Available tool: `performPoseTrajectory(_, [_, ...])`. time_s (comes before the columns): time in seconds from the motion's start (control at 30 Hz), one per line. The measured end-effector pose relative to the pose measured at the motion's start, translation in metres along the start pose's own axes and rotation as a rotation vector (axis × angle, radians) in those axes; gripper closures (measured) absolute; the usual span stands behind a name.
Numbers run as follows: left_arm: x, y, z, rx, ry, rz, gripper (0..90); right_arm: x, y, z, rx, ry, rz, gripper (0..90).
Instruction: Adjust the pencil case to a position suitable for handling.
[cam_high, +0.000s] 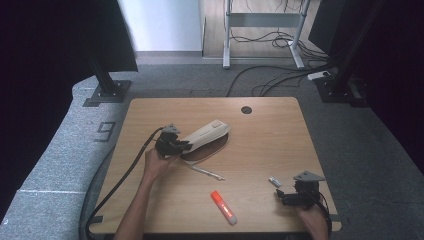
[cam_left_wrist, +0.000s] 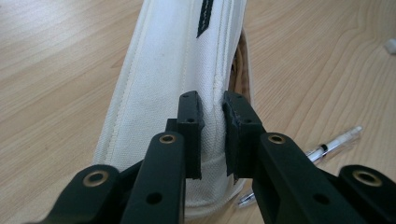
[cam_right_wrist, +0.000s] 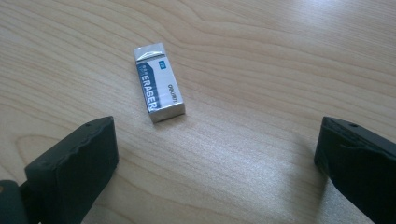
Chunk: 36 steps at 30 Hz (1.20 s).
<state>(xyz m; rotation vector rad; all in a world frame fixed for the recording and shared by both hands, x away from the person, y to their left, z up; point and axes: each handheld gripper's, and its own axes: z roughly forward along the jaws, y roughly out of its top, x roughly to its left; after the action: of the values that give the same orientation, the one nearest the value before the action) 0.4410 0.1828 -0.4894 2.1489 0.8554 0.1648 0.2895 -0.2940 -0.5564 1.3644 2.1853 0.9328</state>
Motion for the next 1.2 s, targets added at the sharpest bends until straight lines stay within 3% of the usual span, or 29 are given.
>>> performPoseTrajectory(0.27, [0.006, 0.003, -0.007, -0.023, -0.029, -0.052, 78.3, 0.001, 0.0, 0.0, 0.005, 0.026, -0.022, 0.0])
performPoseTrajectory(0.63, [0.008, 0.003, -0.01, -0.044, -0.04, -0.058, 78.4, 0.0, 0.008, -0.006, 0.009, 0.067, -0.034, 27.4])
performPoseTrajectory(0.7, [0.008, 0.003, -0.01, -0.043, -0.039, -0.054, 78.4, 0.001, 0.012, -0.008, 0.0, 0.079, -0.05, 35.6])
performPoseTrajectory(0.93, [0.008, 0.003, -0.009, -0.044, -0.046, -0.052, 78.2, 0.002, 0.02, -0.003, 0.014, 0.106, -0.082, 47.7])
performPoseTrajectory(1.2, [0.008, 0.002, -0.009, -0.041, -0.046, -0.049, 78.2, 0.005, 0.023, 0.002, 0.027, 0.124, -0.114, 55.3])
